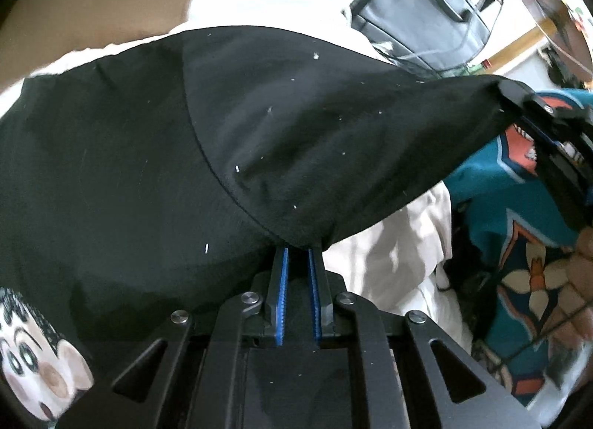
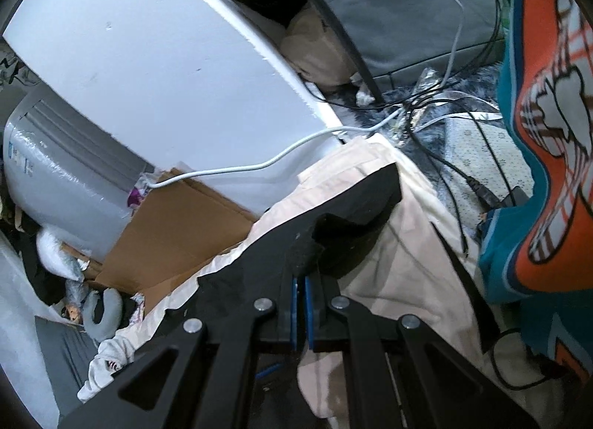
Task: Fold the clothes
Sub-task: 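Fold the lifted shirt side over the printed front with both grippers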
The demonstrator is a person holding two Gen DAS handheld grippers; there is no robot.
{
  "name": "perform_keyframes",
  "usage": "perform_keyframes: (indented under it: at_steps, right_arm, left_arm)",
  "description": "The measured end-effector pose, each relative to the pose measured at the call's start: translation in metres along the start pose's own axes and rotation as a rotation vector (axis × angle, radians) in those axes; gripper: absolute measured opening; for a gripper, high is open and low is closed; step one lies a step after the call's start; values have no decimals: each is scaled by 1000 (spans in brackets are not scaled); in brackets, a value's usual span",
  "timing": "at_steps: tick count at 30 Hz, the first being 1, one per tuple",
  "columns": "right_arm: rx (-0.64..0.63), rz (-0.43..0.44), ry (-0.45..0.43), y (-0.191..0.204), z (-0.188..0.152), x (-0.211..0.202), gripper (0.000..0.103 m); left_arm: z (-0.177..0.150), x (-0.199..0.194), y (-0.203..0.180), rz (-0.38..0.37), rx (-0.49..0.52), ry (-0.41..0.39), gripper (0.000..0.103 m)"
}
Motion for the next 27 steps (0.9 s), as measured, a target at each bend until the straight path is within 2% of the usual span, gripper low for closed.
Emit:
perform_keyframes:
  at_steps: [15,27]
  right_arm:
    - [-111,126,84,67,-12,4,3]
    - [-222,208,221,116,-42,25,3]
  left_arm:
    - [-4,2,3,-42,-132,-44,10]
    - [-12,2,14,-131,-328,-108,10]
Point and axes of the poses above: each gripper's, at about its wrist camera, not at the fingertips, and x roughly the way its jaws point, y to its left, z to its top, the point moved 6 cm from there along x, roughly the way its jaws point, and after that the axes turned 15 degrees about y, right-handed, at the moved point
